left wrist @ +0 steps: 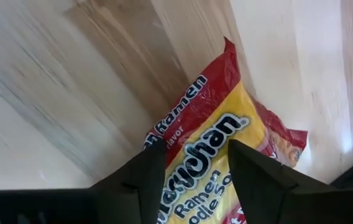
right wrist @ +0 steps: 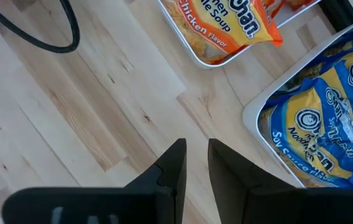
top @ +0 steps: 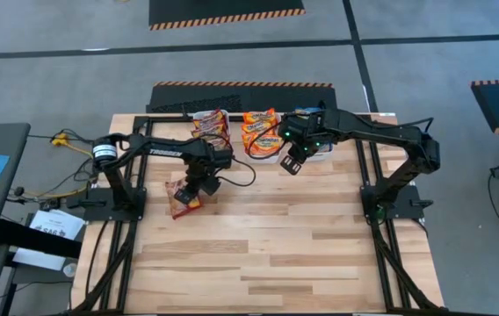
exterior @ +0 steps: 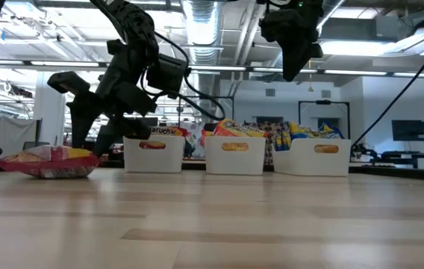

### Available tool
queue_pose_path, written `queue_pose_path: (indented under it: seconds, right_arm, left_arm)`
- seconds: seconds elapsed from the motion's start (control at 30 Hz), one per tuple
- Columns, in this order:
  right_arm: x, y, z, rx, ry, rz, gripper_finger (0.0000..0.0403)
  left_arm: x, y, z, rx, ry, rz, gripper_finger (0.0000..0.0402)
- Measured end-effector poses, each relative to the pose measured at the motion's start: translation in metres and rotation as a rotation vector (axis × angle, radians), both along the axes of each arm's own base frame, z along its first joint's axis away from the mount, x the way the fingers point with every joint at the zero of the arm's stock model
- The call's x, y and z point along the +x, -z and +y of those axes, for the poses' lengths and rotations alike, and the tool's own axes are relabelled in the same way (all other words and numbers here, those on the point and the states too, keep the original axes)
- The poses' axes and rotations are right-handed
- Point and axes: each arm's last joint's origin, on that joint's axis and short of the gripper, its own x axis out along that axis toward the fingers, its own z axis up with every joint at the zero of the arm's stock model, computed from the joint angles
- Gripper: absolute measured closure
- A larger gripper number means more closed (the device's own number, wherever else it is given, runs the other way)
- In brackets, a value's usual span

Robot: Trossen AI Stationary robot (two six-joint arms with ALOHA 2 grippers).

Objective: Sort Maruchan noodles
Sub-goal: Put the red noodle pack into the left white bin

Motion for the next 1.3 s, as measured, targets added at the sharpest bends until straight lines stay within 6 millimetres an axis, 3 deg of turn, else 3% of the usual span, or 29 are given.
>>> queue_pose_path:
  seconds: [0.2, 0.5, 0.8, 1.07, 1.3]
  right_arm:
    - [0.000, 0.000, 0.000, -0.001, -0.004, 0.001, 0.0310]
    - [0.000, 0.000, 0.000, 0.000, -0.003, 0.000, 0.0310]
    - [0.000, 0.000, 0.000, -0.001, -0.003, 0.001, 0.0310]
    - [0.001, 0.000, 0.000, -0.002, -0.003, -0.009, 0.0310]
    - [0.003, 0.000, 0.010, 0.164, -0.021, -0.045, 0.0310]
  left_arm:
    - [0.003, 0.000, 0.000, 0.001, -0.008, -0.028, 0.0278]
    - [0.005, 0.001, 0.000, -0.005, -0.025, -0.053, 0.0394]
    - [-0.001, -0.005, -0.005, -0.044, -0.059, -0.007, 0.0401]
    - [-0.010, -0.039, -0.014, -0.031, -0.088, -0.118, 0.0401]
    - [-0.015, -0.066, -0.014, -0.050, -0.158, -0.285, 0.0401]
